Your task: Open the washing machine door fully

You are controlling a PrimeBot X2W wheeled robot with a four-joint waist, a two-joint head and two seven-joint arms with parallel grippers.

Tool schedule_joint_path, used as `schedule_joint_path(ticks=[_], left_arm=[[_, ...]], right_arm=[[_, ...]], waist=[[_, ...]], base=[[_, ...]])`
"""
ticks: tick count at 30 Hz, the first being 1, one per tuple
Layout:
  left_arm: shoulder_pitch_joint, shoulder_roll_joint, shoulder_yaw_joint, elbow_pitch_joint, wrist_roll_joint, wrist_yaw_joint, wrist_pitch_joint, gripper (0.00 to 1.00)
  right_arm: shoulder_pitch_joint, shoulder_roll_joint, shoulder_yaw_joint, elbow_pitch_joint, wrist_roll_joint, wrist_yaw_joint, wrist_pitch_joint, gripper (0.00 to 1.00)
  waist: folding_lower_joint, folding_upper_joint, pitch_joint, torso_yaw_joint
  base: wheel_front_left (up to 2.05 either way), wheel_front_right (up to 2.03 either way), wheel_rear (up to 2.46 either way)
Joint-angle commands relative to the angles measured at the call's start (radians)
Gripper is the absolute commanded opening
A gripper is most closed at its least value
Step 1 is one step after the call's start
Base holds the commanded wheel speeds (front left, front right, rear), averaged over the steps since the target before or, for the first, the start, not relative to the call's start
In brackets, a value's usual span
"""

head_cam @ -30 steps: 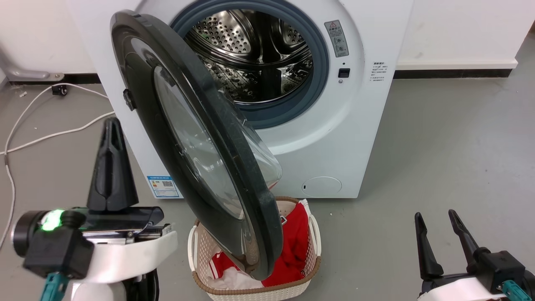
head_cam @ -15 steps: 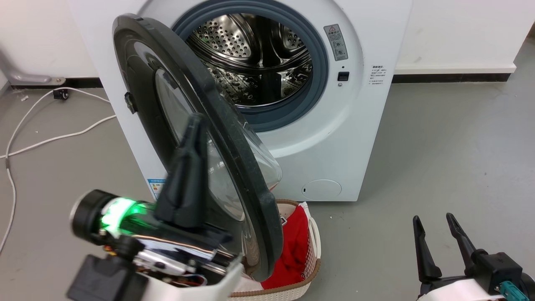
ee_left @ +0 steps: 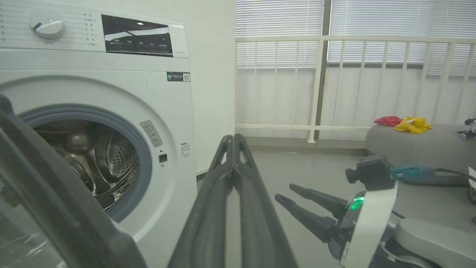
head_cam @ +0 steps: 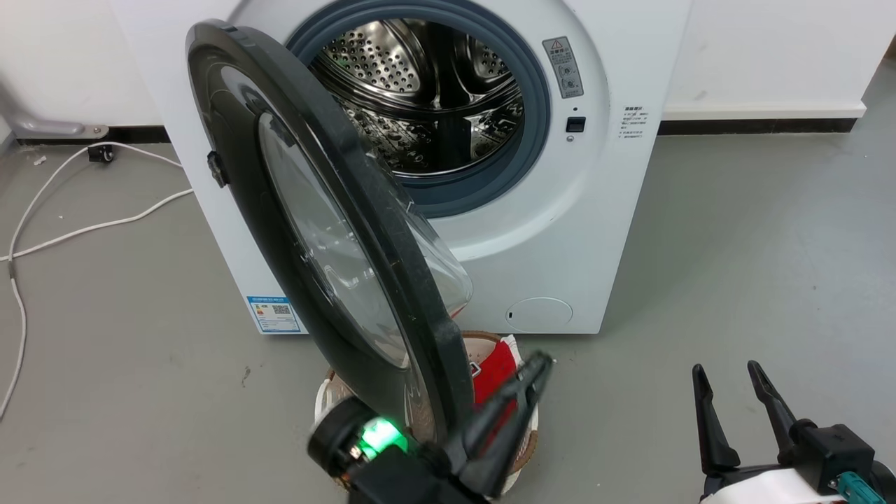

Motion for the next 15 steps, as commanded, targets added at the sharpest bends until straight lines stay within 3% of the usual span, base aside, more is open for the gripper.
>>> schedule_joint_path(ticks=[1,9,15], left_arm=[[0.021,0.013,-0.018,0.014,-0.005,-0.003,0.015,0.0],[0.081,0.038,-0.117,0.108,-0.045,-0.009,0.037,0.0],[0.062,0.035,-0.101,0.211,-0.025,0.013,-0.008,0.0]], right_arm=[[-0.001,0.003,-0.001,0.001,0.01,-0.001,-0.002,1.0],[-0.015,0.004,0.002,0.002,0.01,-0.001,0.001,1.0],[-0.02,0.003,0.005,0.001,0.013,-0.001,0.004,1.0]], waist=[[0.0,0.0,0.002,0.003],[0.0,0.0,0.019,0.013],[0.0,0.0,0.028,0.013]], base=[[0.0,0.0,0.0],[0.0,0.0,0.0],[0.0,0.0,0.0]])
